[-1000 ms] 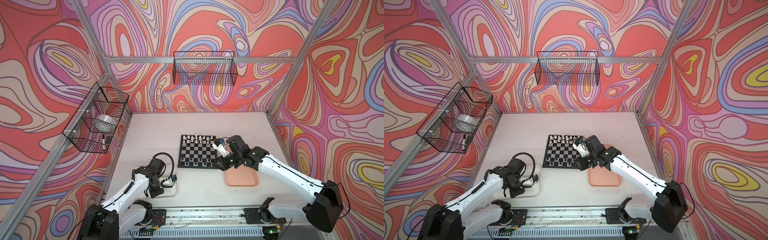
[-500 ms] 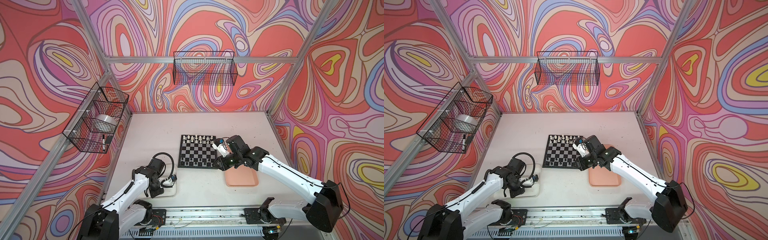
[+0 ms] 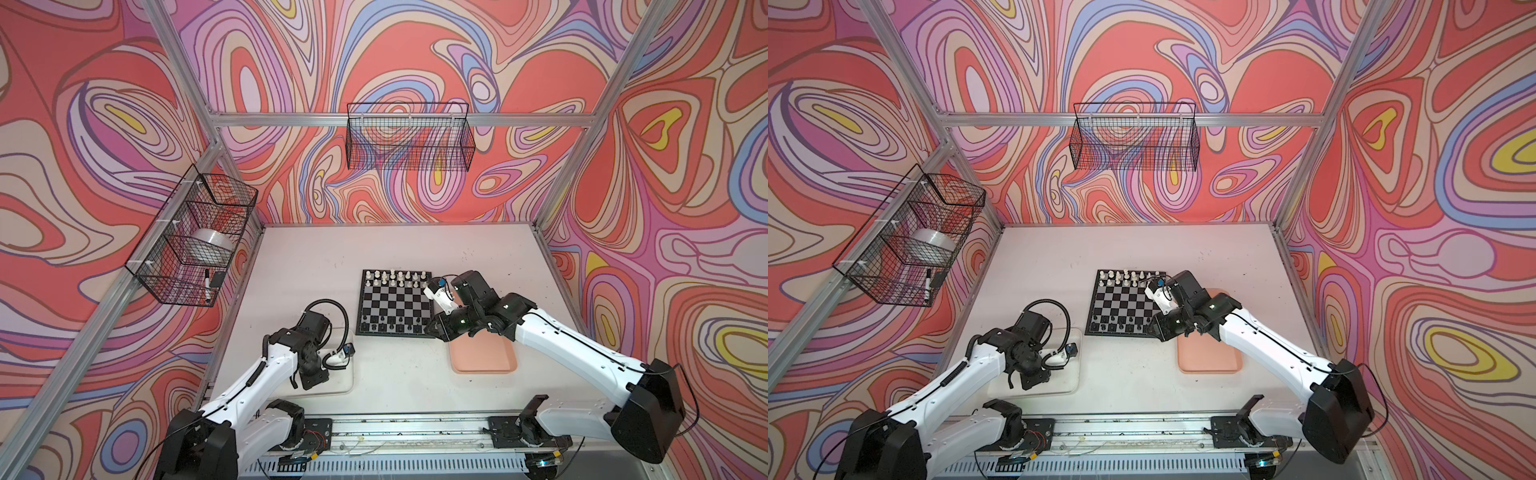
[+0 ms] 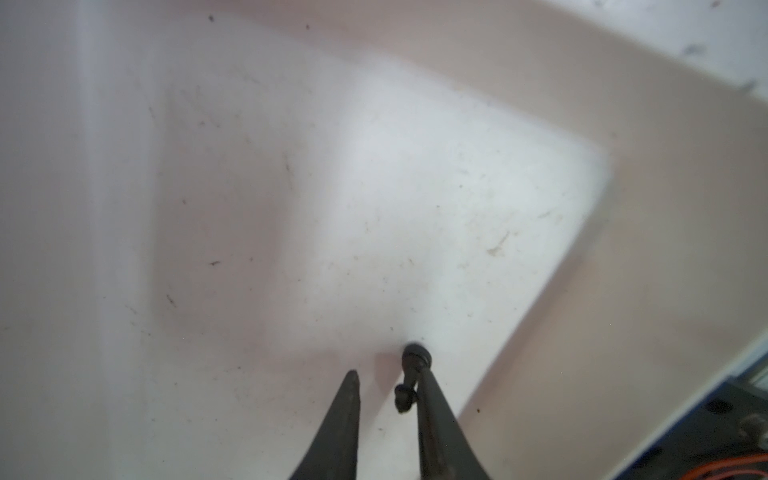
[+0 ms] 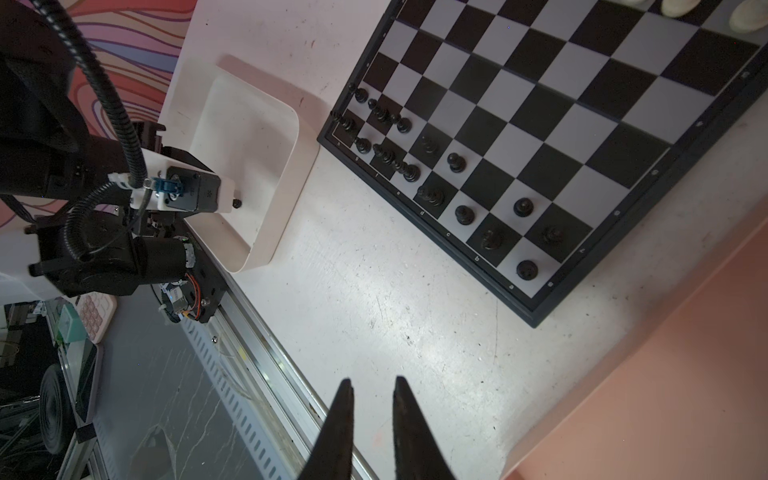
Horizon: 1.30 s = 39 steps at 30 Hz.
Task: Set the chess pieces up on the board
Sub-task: 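Lower the left gripper and close it around the last black pawn, then lift the black pawn and carry it over the board's black rows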
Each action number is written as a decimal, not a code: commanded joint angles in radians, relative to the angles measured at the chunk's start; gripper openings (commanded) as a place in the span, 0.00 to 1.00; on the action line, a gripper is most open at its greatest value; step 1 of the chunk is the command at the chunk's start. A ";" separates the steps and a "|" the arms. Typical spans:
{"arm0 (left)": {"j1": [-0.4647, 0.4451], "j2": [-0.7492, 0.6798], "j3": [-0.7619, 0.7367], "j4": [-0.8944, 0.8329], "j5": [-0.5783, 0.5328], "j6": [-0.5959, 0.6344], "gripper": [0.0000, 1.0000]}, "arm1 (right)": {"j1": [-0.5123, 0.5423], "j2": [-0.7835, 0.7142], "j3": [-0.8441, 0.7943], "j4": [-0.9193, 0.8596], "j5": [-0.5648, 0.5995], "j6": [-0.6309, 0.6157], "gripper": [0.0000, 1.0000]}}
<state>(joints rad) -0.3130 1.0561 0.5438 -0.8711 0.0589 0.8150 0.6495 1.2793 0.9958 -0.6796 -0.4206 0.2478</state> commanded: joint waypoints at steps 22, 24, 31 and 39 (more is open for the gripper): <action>0.005 -0.017 0.010 -0.057 0.026 0.002 0.11 | 0.004 -0.011 -0.038 0.019 -0.001 -0.010 0.18; 0.005 -0.019 0.010 -0.058 0.027 0.001 0.10 | 0.004 -0.013 -0.039 0.020 0.000 -0.010 0.18; 0.006 -0.024 0.016 -0.061 0.016 0.002 0.04 | 0.005 -0.011 -0.041 0.024 0.000 -0.010 0.18; 0.005 -0.012 0.063 -0.063 -0.001 0.009 0.04 | 0.005 -0.008 -0.042 0.023 0.002 -0.013 0.18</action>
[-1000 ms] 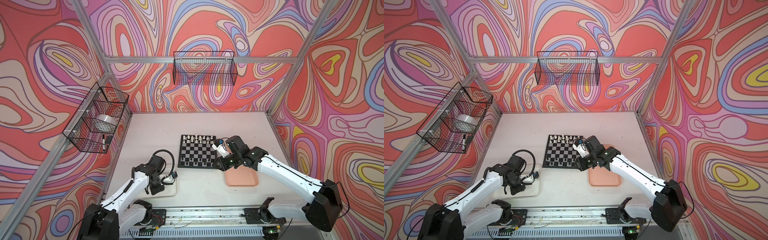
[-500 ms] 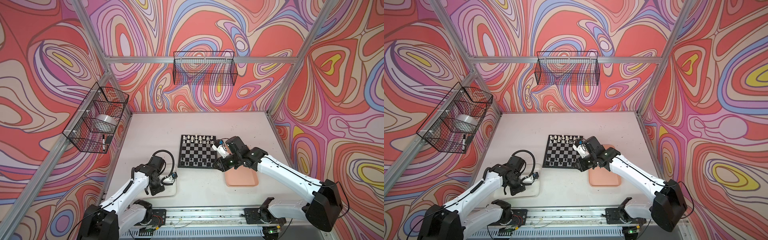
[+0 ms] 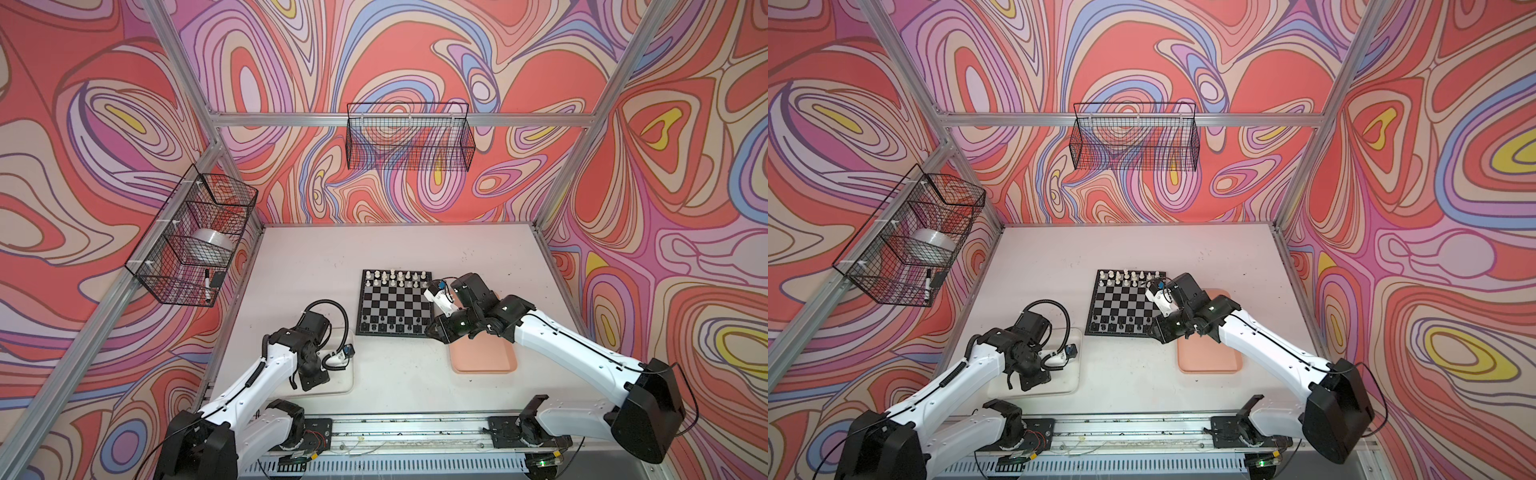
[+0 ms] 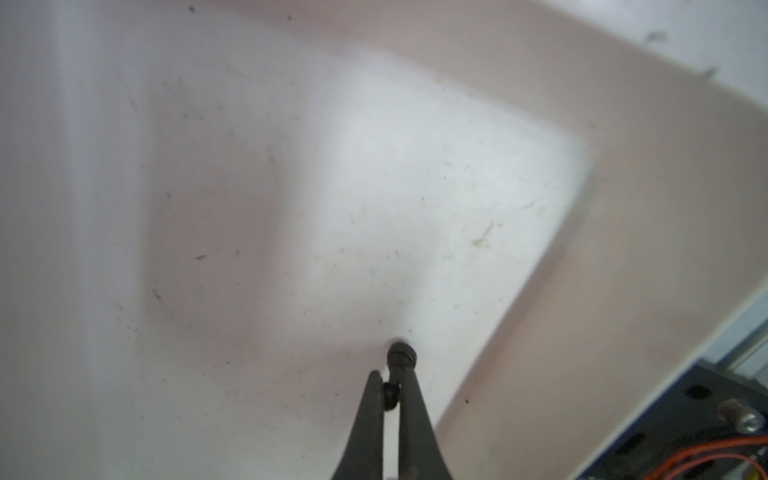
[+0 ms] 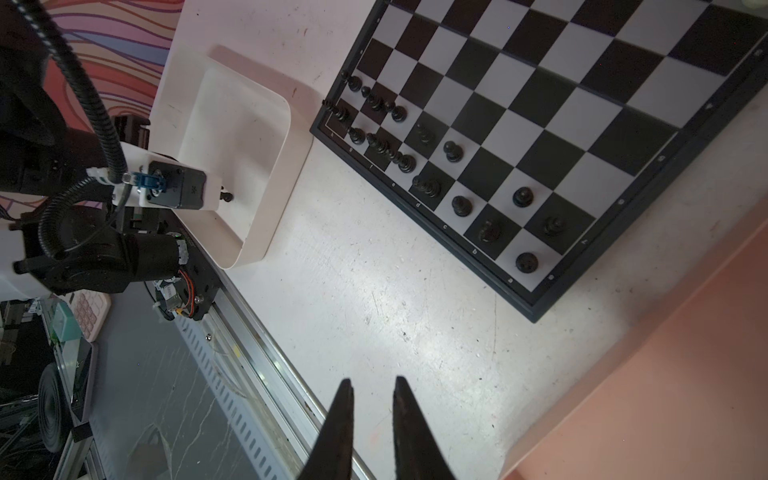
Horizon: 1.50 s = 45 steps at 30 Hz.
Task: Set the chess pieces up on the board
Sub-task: 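Lift the black pawn and carry it over the board's black rows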
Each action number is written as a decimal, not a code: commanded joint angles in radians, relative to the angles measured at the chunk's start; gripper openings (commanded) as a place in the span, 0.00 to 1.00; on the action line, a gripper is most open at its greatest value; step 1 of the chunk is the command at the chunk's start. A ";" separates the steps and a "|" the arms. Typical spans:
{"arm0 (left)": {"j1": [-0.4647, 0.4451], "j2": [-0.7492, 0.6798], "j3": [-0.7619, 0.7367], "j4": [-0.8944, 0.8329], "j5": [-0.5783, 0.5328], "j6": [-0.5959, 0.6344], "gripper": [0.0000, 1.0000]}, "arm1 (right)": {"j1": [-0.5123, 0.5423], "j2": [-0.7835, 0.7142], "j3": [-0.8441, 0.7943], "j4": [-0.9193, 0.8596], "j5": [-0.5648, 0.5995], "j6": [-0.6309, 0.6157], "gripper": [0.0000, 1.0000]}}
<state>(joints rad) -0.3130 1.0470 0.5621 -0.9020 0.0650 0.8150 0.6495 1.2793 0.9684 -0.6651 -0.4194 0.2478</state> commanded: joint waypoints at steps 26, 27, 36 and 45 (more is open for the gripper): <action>-0.152 0.343 0.529 -0.014 -0.014 -0.026 0.04 | 0.004 -0.070 -0.006 -0.052 0.026 -0.006 0.18; -0.170 0.371 0.557 -0.015 -0.013 -0.030 0.05 | 0.003 -0.078 -0.006 -0.058 0.028 -0.003 0.18; -0.281 0.581 0.786 -0.009 -0.002 -0.057 0.05 | 0.003 -0.149 0.000 -0.131 0.056 0.015 0.18; -0.363 0.759 0.962 -0.003 0.020 -0.072 0.05 | 0.004 -0.212 0.026 -0.208 0.086 0.030 0.18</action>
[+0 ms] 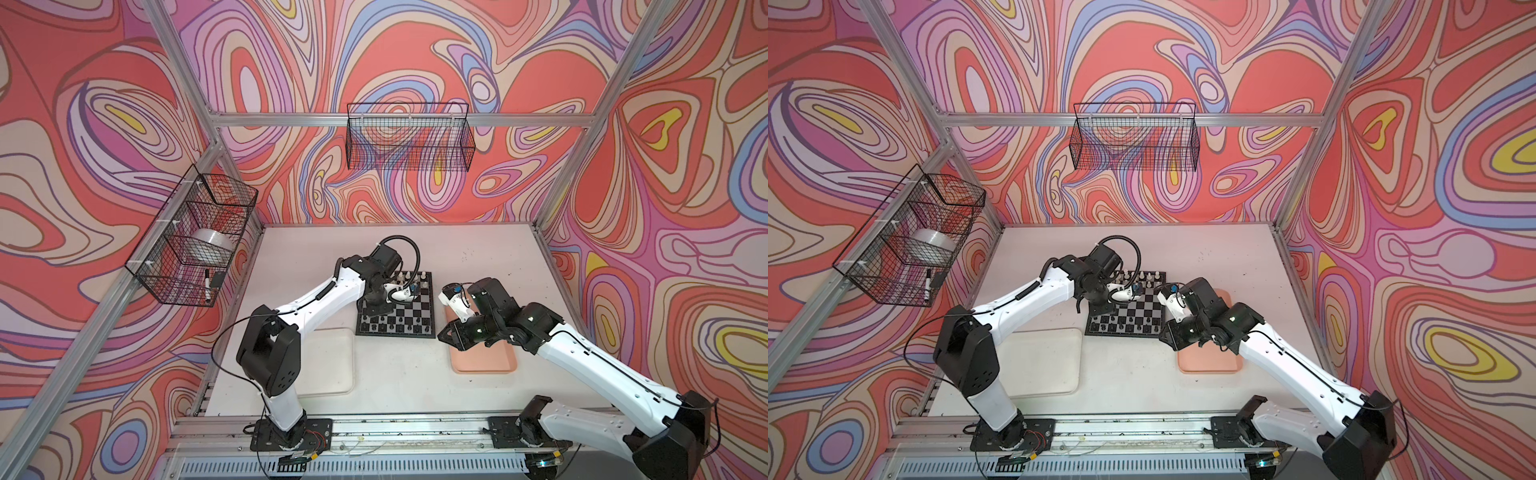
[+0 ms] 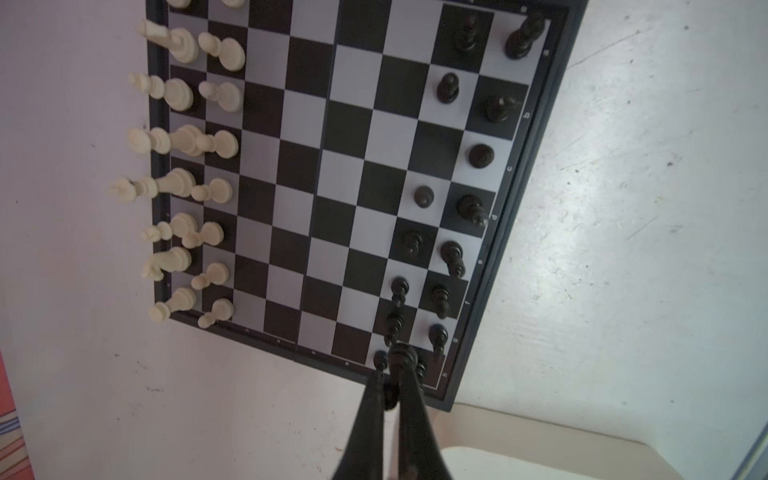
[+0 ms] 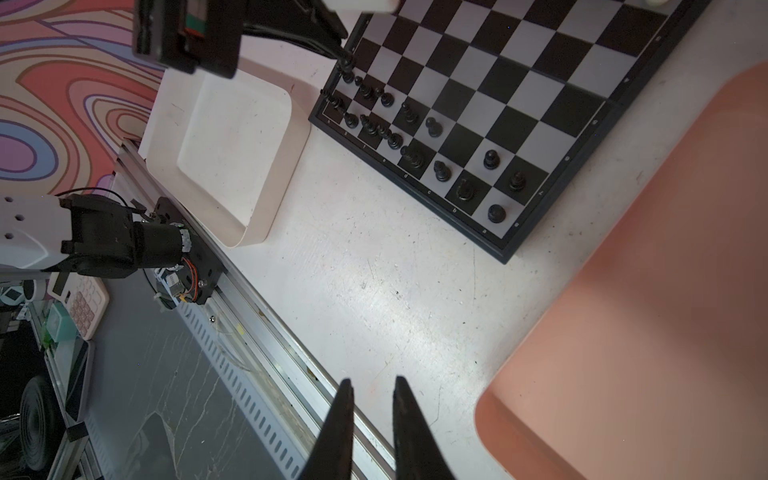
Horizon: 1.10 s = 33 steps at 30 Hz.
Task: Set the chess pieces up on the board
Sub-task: 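Lift the black pawn and carry it over the board's black rows, then lower the black pawn onto the remaining empty square among the black pawns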
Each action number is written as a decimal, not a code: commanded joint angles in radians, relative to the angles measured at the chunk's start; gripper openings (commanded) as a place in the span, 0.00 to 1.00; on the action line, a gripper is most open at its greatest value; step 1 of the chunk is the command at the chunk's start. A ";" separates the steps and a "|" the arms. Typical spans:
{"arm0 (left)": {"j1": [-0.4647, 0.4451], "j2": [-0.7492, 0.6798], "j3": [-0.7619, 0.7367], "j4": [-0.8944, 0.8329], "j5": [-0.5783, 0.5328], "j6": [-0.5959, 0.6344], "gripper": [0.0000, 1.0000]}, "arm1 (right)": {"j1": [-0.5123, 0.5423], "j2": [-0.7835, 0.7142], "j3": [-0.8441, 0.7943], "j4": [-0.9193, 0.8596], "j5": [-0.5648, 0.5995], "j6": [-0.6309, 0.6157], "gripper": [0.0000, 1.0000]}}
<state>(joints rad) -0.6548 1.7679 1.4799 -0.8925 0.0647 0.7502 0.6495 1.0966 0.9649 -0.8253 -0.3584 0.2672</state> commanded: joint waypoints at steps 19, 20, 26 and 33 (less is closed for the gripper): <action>-0.110 0.233 0.192 0.020 0.032 -0.045 0.05 | 0.003 -0.145 0.041 -0.148 0.075 0.041 0.19; -0.113 0.238 0.196 0.018 0.033 -0.045 0.05 | 0.003 -0.148 0.043 -0.150 0.076 0.041 0.19; -0.129 0.273 0.202 0.026 0.010 -0.038 0.05 | 0.004 -0.167 0.034 -0.153 0.084 0.041 0.19; -0.131 0.295 0.200 0.031 -0.007 -0.030 0.04 | 0.003 -0.172 0.025 -0.151 0.085 0.040 0.19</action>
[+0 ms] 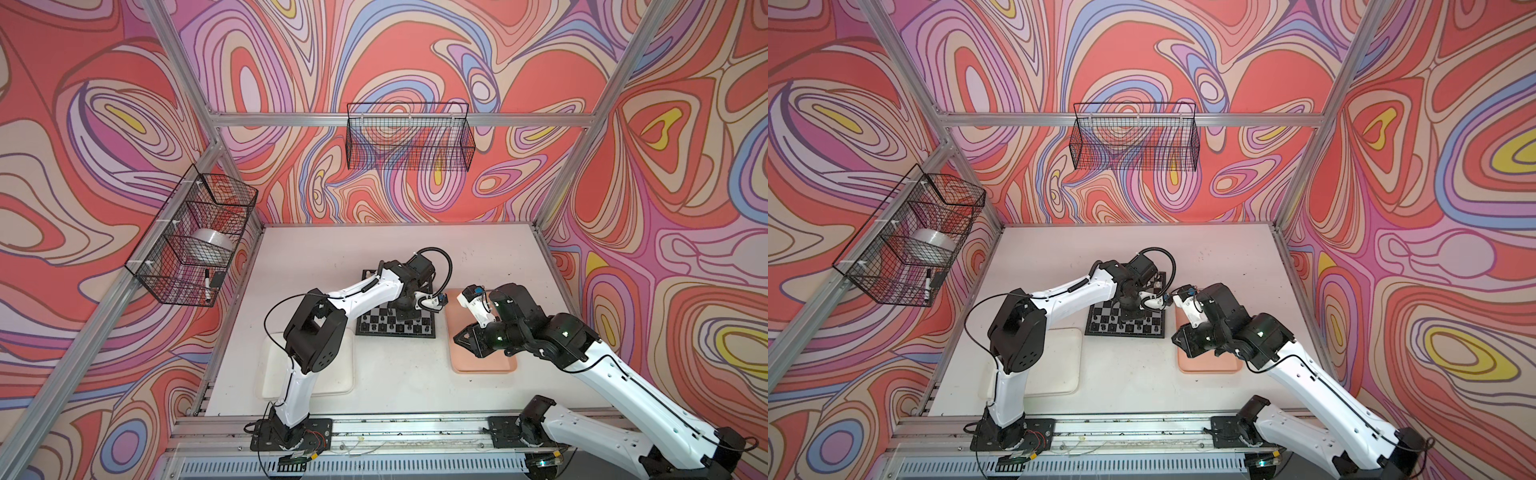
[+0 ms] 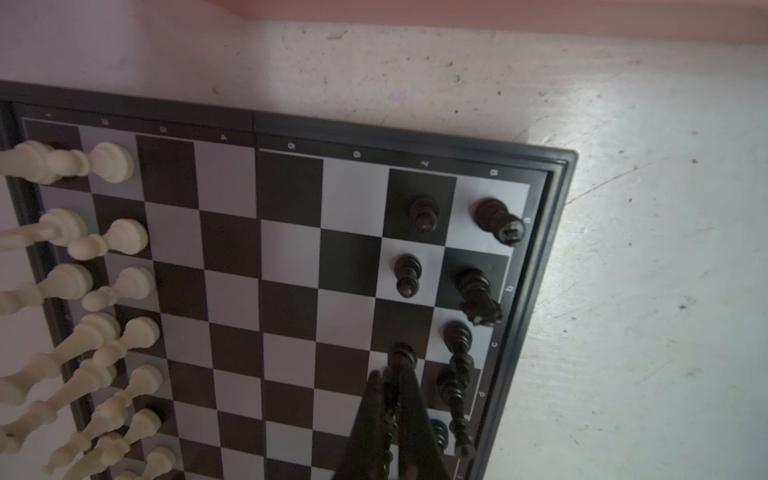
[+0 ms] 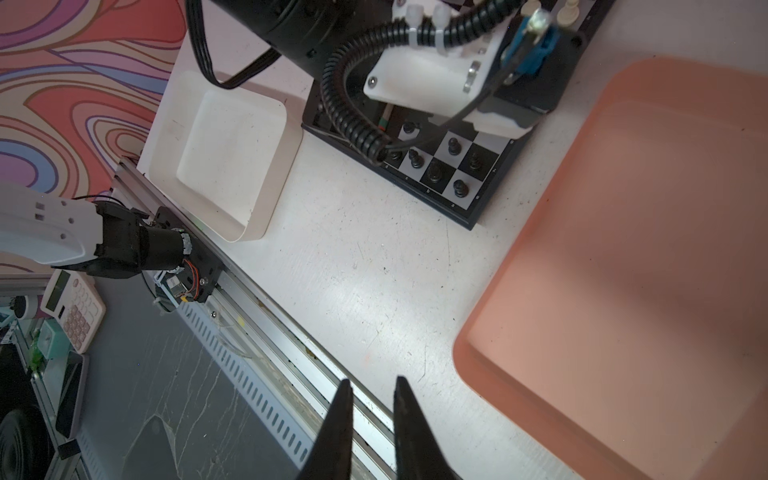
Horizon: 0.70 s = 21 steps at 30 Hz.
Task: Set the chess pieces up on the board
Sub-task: 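Lower the black pawn onto the remaining empty square among the black pawns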
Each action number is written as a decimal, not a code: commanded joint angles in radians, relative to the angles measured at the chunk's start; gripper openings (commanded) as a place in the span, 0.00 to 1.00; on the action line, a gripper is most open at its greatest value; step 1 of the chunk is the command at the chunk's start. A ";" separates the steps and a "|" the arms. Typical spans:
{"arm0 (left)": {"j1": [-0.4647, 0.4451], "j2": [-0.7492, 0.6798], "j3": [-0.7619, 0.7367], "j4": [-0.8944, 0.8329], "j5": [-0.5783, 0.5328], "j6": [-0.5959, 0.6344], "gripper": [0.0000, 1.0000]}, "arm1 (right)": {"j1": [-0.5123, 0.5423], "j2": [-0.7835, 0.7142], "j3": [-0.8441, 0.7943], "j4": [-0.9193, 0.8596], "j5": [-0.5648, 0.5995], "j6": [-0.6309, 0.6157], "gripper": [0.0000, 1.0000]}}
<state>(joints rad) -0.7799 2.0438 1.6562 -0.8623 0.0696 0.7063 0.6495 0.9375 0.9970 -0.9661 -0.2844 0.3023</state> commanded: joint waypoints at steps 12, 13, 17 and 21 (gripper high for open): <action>-0.007 0.032 0.002 0.010 -0.011 0.018 0.05 | 0.004 -0.014 -0.014 -0.007 0.014 0.006 0.19; -0.006 0.032 0.001 0.009 -0.008 0.018 0.05 | 0.003 -0.014 -0.015 -0.007 0.014 0.006 0.19; -0.010 0.041 0.001 0.012 -0.014 0.017 0.05 | 0.003 -0.014 -0.018 -0.004 0.014 0.006 0.19; -0.010 0.041 0.000 0.014 -0.014 0.018 0.05 | 0.003 -0.014 -0.018 -0.005 0.014 0.006 0.19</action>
<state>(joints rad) -0.7818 2.0701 1.6562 -0.8474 0.0547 0.7071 0.6495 0.9367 0.9947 -0.9661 -0.2829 0.3023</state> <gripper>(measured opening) 0.070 0.188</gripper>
